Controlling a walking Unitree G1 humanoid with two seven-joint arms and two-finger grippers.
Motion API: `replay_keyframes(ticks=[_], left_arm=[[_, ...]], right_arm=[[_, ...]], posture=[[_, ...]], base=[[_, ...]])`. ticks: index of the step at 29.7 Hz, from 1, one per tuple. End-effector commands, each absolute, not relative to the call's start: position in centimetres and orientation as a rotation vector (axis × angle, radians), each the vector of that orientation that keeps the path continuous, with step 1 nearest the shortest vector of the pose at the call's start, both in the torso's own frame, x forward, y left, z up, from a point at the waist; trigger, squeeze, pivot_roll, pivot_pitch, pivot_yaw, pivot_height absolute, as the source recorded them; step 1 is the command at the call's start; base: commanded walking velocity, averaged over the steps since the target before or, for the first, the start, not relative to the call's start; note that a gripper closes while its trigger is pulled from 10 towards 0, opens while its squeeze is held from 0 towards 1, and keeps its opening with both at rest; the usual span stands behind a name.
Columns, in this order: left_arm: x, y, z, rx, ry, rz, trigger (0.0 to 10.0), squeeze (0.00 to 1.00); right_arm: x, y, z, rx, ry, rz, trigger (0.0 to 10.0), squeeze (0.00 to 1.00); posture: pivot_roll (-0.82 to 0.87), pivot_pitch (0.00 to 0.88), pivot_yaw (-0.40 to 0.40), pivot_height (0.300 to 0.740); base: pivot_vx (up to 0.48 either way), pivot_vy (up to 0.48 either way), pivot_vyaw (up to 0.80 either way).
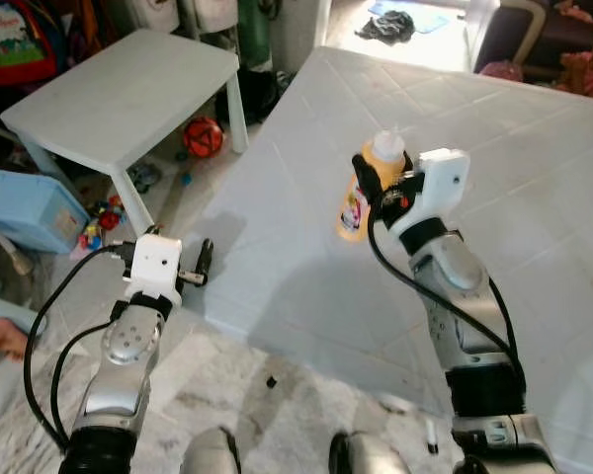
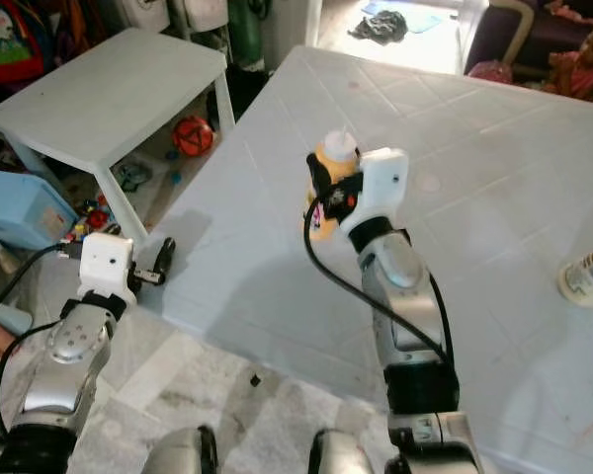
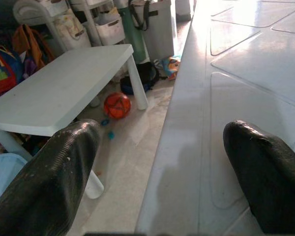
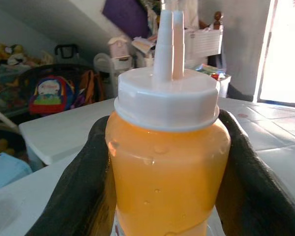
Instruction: Restocking fridge
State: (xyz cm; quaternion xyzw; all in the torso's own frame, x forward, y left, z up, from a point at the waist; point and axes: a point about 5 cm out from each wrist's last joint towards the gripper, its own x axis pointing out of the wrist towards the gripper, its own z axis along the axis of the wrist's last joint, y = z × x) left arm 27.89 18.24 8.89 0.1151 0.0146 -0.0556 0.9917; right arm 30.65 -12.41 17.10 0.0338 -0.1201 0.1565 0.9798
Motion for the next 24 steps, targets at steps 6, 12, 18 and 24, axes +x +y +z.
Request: replay_keyframes(ticks=[6,12,18,24], left_arm=[[28.3,18.8,8.9,0.236,0.039,-0.091,10.0,0.00],[29.1,18.8,9.5,0.229,0.015,-0.074,10.0,0.00],[29.1,18.8,9.5,0.228,0.014,-0.068,10.0,0.00],[29.2,18.9,9.4,0.231,0.015,-0.069,10.0,0.00]], right_arm=[[28.6,-12.8,16.0,0.047,-0.238,0.220,10.0,0.00],[28.0,-13.1,15.9,0.070,-0.229,0.158,10.0,0.00],[27.7,-12.9,15.7,0.073,-0.220,0.156,10.0,0.00],[27.7,-12.9,15.7,0.089,-0.217,0.134,10.0,0.00]], posture=[[-0.05,0.035,-0.005,0.740],[-0.06,0.037,-0.019,0.740],[-0.06,0.036,-0.016,0.740],[-0.06,0.036,-0.013,0.740]], base=[[-0.165,0.000,0.00],[-0.264,0.000,0.00],[-0.337,0.000,0.00],[-0.341,0.000,0.00]])
